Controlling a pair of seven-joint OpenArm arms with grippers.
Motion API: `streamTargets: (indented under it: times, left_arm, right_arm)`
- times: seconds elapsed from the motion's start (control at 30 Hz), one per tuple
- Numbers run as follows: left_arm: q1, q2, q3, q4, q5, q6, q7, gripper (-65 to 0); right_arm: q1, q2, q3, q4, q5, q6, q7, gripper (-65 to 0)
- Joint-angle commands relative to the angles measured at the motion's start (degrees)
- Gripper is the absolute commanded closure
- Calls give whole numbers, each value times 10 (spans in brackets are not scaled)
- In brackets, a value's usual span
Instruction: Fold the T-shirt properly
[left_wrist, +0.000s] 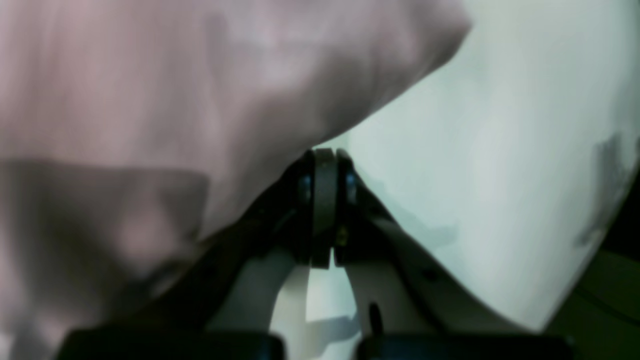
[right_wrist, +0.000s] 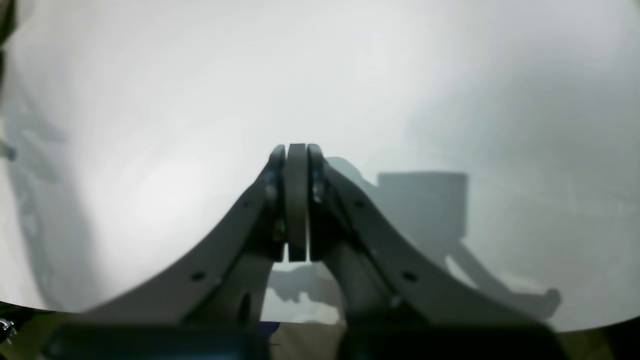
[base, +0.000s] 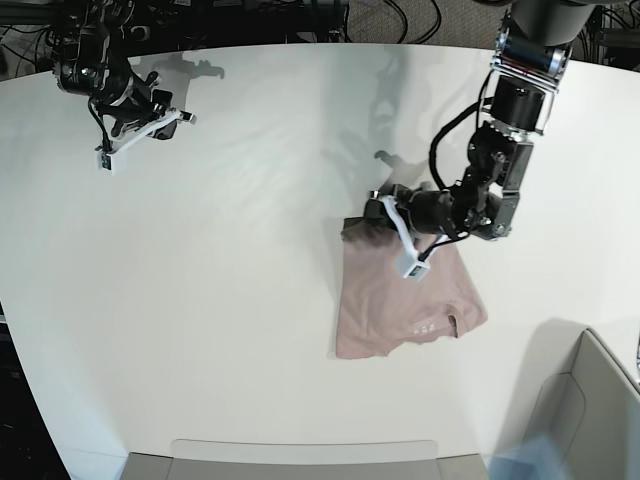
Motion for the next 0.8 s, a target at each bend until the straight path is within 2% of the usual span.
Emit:
streamTargets:
  times: [0.0,0.13,0.27,0.33,0.43,0.5,0.53,0.63,0.7,0.77]
  left_arm:
    - [-13,-16,-4,8,5,2,0,0]
    - [-13,-41,-14,8,5,2,0,0]
    - [5,-42,-63,24,4,1,10,0]
    - [25,-42,-84,71,4,1,18,0]
    - [80,-44,-119,191,7,1,22,0]
    - [119,-45,-146,256,8,3,19,0]
    - [140,-44,-165,293,9,4,18,0]
    - [199,-43,-217,367,9,5,9,0]
    - [243,-42,-255,401,9,5,-24,0]
    - [301,-43,-303,426,9,5,-79,0]
  right_arm:
    - [4,5,0,11,5,3,8,0]
    - [11,4,-2,11,5,3,8,0]
    - [11,6,-2,12,6,6,8,0]
    - [11,9,-2,17,6,34,8,0]
    - [9,9,1,37,5,110,8,0]
    - [8,9,1,46,5,141,8,0]
    - [8,9,1,49,5,150,7,0]
    - [-4,9,-1,53,5,151,7,0]
    - [-15,9,-3,53,5,151,7,0]
    - [-32,9,-3,53,5,152,7,0]
